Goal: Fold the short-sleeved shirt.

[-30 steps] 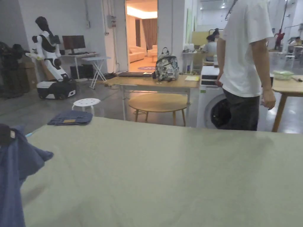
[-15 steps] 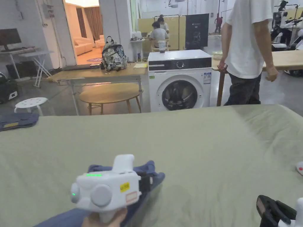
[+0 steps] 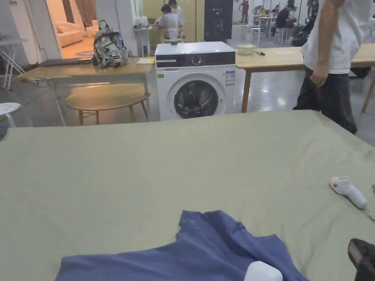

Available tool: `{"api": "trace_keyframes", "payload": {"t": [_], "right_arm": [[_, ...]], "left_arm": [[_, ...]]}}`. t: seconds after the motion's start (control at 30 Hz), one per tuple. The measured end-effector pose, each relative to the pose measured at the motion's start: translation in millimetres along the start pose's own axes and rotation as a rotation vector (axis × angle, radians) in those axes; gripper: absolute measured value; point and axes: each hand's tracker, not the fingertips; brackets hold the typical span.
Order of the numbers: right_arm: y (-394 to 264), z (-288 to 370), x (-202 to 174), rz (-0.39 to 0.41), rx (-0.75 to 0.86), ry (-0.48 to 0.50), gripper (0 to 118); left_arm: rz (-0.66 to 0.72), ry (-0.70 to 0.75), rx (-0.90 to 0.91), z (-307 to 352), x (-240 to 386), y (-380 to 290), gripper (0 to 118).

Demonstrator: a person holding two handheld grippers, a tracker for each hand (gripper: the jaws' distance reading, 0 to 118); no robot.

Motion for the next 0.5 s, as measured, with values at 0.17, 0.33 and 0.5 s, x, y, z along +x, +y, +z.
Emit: {"api": "trace_keyframes", "payload": {"t": [0.17,0.33,0.5], "right_arm": [[-16.5,12.0,-13.4,0.088,-0.033,0.055,0],[-25.5,13.6,-27.3,0.054,-0.045,0.115,0],[-20.7,10.4,-47.8,0.103,-0.043,0.157,0]], "left_arm": [[-0.129,0.296,0.16,120.1,-21.9,24.9,69],[-0.231,0.775,0.33,237.3,-24.6,17.4,44],[-0.121,0.85,0.313,298.4,-37.6,5.3,0]]}}
